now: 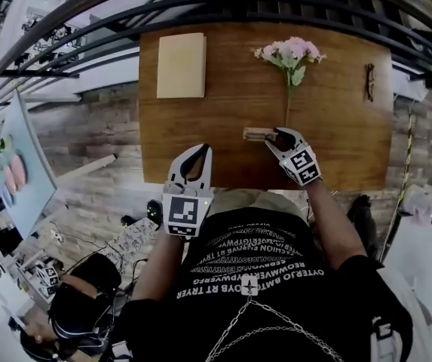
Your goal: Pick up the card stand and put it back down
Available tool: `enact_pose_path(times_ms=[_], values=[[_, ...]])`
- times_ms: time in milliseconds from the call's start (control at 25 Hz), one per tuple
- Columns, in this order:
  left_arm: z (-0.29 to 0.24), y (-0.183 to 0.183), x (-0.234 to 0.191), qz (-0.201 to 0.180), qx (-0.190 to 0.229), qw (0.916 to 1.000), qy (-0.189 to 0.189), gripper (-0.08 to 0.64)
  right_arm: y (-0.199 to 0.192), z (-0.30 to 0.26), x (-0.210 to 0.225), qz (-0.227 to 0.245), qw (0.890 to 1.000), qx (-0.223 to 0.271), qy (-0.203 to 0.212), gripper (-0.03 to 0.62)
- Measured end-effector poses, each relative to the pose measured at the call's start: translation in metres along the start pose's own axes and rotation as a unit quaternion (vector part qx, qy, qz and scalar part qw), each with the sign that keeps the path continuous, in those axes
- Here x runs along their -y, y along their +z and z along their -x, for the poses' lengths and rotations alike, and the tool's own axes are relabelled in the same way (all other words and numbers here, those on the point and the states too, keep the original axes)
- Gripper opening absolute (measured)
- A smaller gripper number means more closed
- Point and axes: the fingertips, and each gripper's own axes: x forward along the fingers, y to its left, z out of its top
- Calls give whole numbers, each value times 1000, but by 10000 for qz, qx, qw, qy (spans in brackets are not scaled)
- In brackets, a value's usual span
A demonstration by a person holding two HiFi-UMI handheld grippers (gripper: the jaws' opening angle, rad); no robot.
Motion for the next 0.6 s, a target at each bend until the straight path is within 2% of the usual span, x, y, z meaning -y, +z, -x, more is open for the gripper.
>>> enact_pose_path(times_ms=[120, 360, 600], values=[[-2, -3, 3, 31, 5, 10000, -19, 29, 0, -2, 2, 0, 9999, -140, 92, 163], [-4, 3, 9, 24, 85, 9999, -87, 29, 2, 10, 9, -708, 9972, -217, 96, 161], [2, 16, 24, -62, 237, 9997, -89, 29, 14, 37, 16, -662, 9975, -226, -24, 161]])
